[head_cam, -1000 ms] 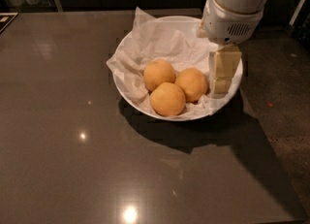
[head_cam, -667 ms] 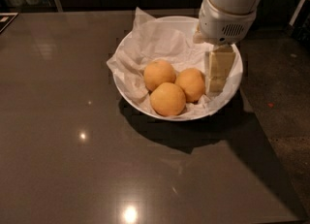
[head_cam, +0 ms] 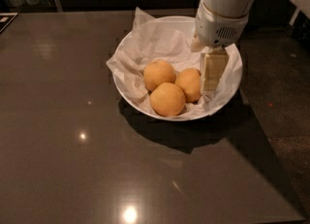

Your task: Pick orange from white bowl

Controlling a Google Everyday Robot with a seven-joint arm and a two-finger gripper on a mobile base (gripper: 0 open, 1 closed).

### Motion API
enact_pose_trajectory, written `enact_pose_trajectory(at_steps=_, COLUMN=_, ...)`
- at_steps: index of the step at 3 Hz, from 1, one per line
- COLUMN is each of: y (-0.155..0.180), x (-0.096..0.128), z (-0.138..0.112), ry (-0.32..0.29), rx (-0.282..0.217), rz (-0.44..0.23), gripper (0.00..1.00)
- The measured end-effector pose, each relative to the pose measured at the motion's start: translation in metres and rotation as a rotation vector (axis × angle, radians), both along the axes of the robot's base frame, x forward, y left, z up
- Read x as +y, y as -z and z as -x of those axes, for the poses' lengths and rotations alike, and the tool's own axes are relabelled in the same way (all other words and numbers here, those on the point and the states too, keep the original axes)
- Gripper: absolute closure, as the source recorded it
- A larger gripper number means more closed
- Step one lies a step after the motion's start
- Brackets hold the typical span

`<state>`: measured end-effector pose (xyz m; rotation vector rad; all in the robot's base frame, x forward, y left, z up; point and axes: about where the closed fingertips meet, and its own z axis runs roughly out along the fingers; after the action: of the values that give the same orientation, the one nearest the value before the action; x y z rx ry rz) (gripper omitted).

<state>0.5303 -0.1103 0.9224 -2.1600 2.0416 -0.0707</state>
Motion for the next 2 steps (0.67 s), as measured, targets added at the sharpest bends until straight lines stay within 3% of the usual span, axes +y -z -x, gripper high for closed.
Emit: enact_pose_trajectory(at_steps=2, y=0.0191, x=-0.0006, z=-0.007, ry=0.012, rx=0.047, rz=-0.001, gripper=0.26)
